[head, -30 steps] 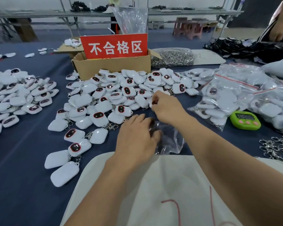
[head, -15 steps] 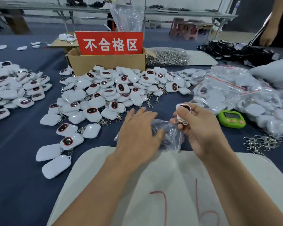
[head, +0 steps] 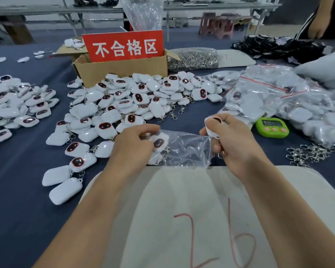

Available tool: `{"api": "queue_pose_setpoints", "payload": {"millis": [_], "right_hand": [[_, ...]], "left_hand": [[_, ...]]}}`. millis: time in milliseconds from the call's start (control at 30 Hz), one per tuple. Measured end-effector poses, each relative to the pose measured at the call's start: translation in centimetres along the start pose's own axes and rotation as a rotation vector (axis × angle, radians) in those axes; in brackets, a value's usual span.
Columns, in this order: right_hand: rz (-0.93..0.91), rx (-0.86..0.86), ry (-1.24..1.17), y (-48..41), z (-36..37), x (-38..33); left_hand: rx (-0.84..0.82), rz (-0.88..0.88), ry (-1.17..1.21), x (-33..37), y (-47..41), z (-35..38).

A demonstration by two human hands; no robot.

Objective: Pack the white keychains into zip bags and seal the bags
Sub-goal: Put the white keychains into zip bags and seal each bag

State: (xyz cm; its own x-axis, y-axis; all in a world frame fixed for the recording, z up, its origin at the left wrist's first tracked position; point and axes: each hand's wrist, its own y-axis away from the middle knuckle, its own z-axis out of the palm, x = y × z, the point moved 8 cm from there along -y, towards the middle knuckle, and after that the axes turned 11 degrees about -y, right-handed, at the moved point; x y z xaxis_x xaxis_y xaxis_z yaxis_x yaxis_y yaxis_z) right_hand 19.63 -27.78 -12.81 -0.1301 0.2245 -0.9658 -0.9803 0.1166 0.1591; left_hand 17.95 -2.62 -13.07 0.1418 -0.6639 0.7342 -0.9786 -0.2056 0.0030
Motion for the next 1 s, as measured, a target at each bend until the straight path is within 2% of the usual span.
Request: {"api": "queue_pose_setpoints", "payload": {"millis": [133,233,367,633,767,867,1000], "right_hand": [[-0.001,-0.039,0.080,-0.2,0.6,0.6],[0.016,-0.036,0.073,-0.3,0.7,1.0],[0.039,-0.046,-0.021,-0.2,0.8,0.9],[0.085,-0.054,-0.287,0.6,1.0,0.0],[0.082,-0.084,-0.332,1.0,1.5,-0.4],[0.081,-0.073,-0.346,1.0,1.5,-0.4],[0.079,-0.061,-0.344,1.2,1.6,-0.4]], "left_hand": [[-0.028,0.047,-0.012,0.6,-0.1,0.7],[0.052,0.076,-0.033,0.9,0.1,0.4],[0.134,0.063,-0.058,1.1,0.5,-0.1],[0.092,0.185,-0.246,2.9,0.6,0.6],[0.266,0.308,-0.314,4.7,1.7,-0.3],[0.204,0.319,-0.326,5.0,1.6,0.3],[0.151,0.205,-0.261,4.0,1.0,0.5]]}}
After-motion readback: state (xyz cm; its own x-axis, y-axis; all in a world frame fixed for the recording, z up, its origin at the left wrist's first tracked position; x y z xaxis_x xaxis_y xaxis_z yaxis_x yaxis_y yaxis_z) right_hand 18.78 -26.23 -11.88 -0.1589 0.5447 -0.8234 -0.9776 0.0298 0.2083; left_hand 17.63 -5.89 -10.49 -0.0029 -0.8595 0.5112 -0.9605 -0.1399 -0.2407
